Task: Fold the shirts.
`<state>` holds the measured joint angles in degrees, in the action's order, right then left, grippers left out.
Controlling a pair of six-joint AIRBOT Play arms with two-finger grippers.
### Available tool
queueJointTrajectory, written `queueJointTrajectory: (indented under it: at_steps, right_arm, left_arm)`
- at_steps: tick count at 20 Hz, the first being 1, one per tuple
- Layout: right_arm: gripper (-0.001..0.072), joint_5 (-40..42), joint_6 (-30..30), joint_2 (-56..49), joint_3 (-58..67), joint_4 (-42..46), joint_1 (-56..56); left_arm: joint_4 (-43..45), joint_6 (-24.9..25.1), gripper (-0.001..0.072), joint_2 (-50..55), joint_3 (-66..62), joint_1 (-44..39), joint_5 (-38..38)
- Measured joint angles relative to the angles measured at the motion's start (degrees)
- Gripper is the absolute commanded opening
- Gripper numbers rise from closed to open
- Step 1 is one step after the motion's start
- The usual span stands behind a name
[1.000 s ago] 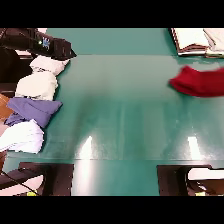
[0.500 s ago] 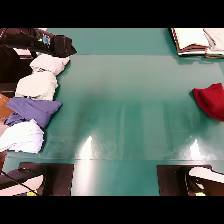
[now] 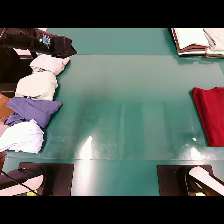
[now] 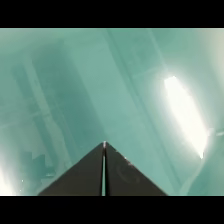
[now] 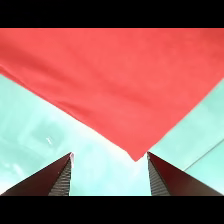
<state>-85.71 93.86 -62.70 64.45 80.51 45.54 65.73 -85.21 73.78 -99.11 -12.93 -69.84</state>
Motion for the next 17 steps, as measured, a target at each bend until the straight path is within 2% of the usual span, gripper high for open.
queueJointTrajectory:
  at_steps: [4, 6, 7, 8, 9, 10, 11, 17]
  right_arm:
    - [0.0530, 0.7, -0.6, 6.1, -0.7, -5.1, -3.4]
    - [0.0529, 1.9, -1.0, 8.7, -0.9, -7.3, -8.8]
    - [0.0506, 2.6, -1.0, 9.9, -0.9, -8.2, -12.3]
    - [0.0399, 3.5, -1.2, 10.9, -1.0, -8.7, -16.2]
    - [0.0223, 4.5, -1.2, 11.7, -1.0, -9.0, -20.0]
    - [0.0094, 5.8, -1.2, 12.4, -1.0, -9.4, -24.2]
    - [0.0018, 7.0, -1.3, 12.9, -1.0, -9.6, -28.1]
    - [0.0018, 11.5, -1.4, 12.8, -1.0, -9.9, -46.7]
  left_arm:
    - [0.0, 0.0, 0.0023, 0.0, 0.0, 0.0, 0.0]
    - [0.0, 0.1, 0.0023, 0.0, 0.0, 0.0, 0.0]
    - [0.0, 0.1, 0.0023, 0.0, 0.0, 0.0, 0.0]
    - [0.0, 0.1, 0.0023, 0.0, 0.0, 0.0, 0.0]
    - [0.0, 0.1, 0.0023, 0.0, 0.0, 0.0, 0.1]
    - [0.0, 0.1, 0.0023, 0.0, 0.0, 0.0, 0.1]
    - [0.0, 0.1, 0.0023, 0.0, 0.0, 0.0, 0.2]
    - [0.0, 0.1, 0.0023, 0.0, 0.0, 0.0, 0.4]
